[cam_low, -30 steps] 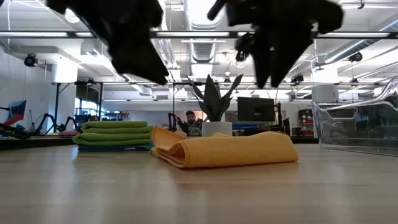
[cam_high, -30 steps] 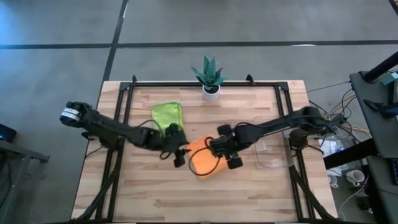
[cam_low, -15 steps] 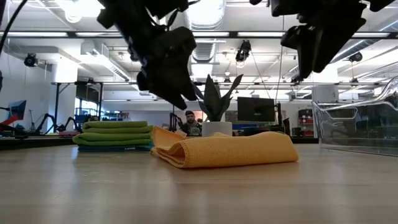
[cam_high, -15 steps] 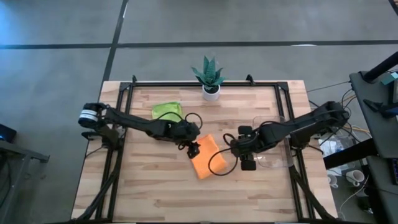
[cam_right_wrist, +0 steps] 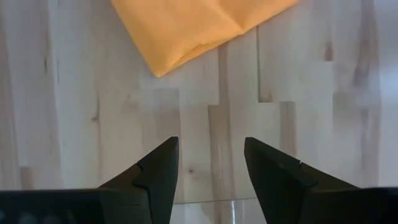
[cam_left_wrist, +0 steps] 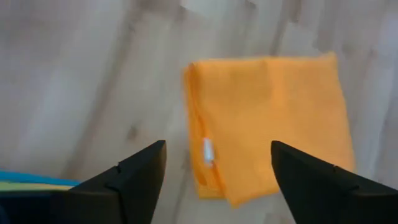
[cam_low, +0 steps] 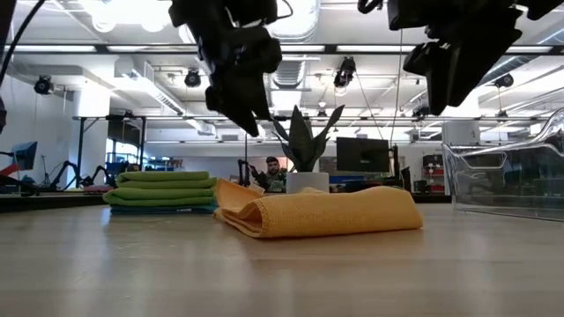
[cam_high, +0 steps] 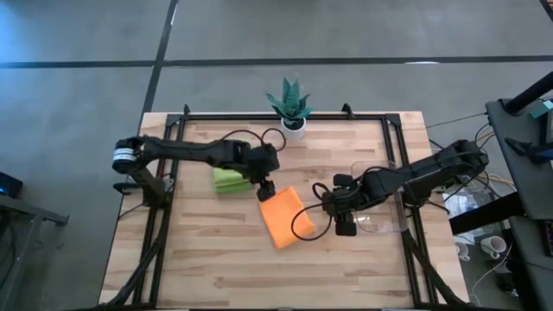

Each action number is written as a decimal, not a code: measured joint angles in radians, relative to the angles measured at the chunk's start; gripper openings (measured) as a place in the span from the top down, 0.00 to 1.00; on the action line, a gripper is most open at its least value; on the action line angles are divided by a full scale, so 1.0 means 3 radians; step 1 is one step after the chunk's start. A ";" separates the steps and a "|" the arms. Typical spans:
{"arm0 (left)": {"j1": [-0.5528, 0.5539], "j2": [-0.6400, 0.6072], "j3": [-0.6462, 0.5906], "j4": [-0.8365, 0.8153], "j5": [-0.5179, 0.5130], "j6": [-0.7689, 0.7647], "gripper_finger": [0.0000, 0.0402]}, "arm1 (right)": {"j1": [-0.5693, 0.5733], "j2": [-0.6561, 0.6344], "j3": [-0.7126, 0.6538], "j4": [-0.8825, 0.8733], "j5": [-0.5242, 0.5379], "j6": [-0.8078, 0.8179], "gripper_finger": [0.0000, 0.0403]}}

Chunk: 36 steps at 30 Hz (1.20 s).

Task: Fold microfiber towels
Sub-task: Stack the orange towel on top of the light green towel

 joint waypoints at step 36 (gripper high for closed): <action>-0.0810 0.1578 0.0063 0.0470 -0.0948 -0.1196 0.97 | 0.0016 -0.0011 -0.0240 -0.0001 0.0023 -0.0156 0.55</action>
